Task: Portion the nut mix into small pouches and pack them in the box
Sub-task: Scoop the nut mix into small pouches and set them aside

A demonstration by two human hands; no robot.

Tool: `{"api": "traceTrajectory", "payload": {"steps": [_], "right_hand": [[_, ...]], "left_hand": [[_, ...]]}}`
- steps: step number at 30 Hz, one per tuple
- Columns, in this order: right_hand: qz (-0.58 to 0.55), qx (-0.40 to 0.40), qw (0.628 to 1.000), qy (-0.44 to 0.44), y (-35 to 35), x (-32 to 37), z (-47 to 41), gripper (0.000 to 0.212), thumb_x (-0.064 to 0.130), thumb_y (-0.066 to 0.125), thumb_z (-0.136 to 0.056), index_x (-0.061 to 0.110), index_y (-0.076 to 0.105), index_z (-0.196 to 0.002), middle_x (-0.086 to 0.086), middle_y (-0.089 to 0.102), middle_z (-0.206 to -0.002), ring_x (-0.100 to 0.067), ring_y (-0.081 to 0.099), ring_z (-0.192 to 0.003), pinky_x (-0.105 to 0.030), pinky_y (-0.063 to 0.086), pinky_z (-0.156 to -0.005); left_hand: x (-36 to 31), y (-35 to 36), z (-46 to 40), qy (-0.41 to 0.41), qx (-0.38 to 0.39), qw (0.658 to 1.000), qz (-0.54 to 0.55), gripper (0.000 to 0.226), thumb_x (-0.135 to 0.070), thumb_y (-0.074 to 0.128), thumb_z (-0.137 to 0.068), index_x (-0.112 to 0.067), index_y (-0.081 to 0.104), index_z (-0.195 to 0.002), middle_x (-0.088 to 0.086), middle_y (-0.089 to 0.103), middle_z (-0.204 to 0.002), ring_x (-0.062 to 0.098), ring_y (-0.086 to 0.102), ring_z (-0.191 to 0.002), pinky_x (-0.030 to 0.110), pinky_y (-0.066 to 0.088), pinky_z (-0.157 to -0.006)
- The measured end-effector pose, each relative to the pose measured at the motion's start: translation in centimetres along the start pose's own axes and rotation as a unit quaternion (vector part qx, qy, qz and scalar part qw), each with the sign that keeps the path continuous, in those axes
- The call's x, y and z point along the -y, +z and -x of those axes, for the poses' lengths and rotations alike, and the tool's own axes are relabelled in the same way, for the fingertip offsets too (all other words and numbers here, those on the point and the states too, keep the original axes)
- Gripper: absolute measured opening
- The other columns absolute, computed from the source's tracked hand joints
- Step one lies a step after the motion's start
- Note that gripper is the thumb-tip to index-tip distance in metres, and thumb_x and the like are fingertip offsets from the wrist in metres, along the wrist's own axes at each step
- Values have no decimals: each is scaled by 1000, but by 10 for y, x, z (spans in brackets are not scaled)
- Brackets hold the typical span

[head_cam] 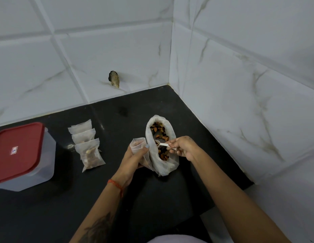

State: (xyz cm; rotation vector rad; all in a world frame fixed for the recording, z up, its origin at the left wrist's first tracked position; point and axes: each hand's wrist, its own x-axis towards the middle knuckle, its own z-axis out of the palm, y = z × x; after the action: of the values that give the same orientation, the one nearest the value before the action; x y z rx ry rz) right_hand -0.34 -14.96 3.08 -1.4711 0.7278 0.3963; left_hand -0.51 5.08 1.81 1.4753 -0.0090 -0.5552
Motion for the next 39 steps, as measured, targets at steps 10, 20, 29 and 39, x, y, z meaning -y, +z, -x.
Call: {"api": "traceTrajectory", "payload": {"steps": [10,20,29,39], "right_hand": [[-42,-12,999,-8,4,-6,4,17,1,57,-89,8,72,-90,-7,71,-80,-6,62,-55,-12,42,-42],[-77,-32,996,-7,0,-7,9,15,2,59,-88,11,69,-85,-6,71,-80,-8,64,-59,-14,44,-45],[-98,-28,993,-64,-9,3,30,18,2,56,-89,12,71,-89,-3,71,-78,-6,63,-61,-16,43,-55],[24,-2,956,-294,18,25,73,18,10,66,-85,23,74,-94,0,73,-80,-6,65,-64,-12,45,-53]], "left_hand": [[2,-4,1,28,-21,998,-43,42,-40,67,-78,-26,54,-116,0,64,-117,15,62,-107,34,53,-88],[4,-11,-6,25,-23,993,-110,45,-44,71,-77,-38,50,-116,-4,59,-121,15,56,-115,45,44,-103],[-10,-6,-3,99,-52,977,-180,40,-27,70,-83,-32,46,-115,-11,56,-113,4,55,-105,19,43,-81],[-32,-2,-7,171,-66,958,-219,51,-28,72,-82,-32,40,-121,-14,53,-114,2,53,-103,19,43,-83]]}}
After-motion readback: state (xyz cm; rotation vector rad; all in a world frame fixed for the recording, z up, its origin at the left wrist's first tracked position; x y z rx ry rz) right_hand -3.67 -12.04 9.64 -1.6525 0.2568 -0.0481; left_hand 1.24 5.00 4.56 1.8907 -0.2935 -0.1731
